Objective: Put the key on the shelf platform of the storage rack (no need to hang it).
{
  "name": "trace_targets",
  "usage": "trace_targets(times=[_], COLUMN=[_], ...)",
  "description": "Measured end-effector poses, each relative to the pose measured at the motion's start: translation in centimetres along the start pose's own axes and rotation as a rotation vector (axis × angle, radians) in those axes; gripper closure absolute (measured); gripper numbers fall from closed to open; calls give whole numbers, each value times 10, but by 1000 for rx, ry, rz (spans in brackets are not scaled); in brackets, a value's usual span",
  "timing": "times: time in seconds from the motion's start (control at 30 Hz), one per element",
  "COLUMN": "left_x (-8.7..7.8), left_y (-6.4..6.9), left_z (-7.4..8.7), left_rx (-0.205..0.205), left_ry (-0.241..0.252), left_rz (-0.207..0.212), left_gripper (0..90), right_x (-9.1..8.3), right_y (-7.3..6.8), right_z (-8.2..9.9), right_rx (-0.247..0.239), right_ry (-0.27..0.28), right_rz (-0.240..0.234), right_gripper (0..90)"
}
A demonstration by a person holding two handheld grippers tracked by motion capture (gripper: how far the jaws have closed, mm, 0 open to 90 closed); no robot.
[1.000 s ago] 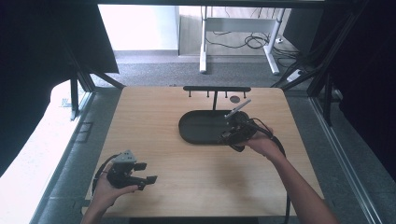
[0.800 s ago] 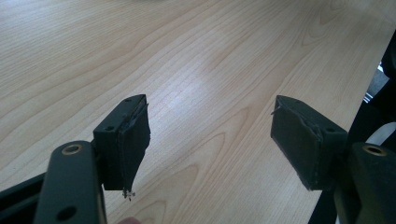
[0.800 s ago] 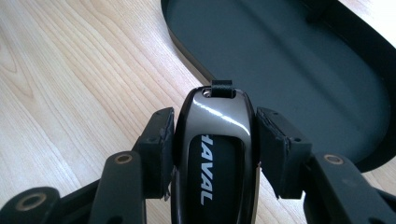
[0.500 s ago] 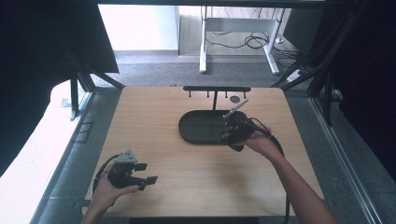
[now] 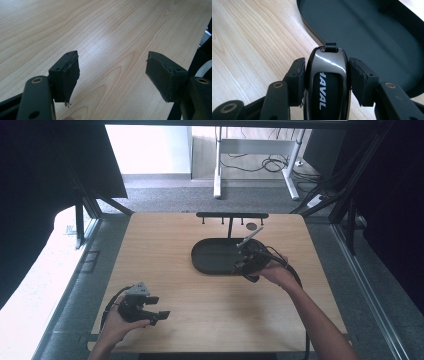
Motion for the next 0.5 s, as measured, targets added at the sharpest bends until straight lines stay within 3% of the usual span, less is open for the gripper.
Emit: trace_targets(times=[0.5], left_x=[5], left_y=[-1], left_z=[2], left_rx=[-2], left_ry=[-22], left_rz=[8], left_gripper=[275], right_x=[4], right_y=[-1], right_z=[-2], right_rx=[-8], right_ry=[-4], right_rz=[5], right_gripper=[500])
Point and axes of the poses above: each handheld gripper's, and its own axes: x roughly forward along the jaws, z roughly out of its underside, y roughly to its right, the point moved 2 cm from there along x, roughly forward along the jaws, and after that the axes turned 3 degrees about x, right-handed, at the moved point
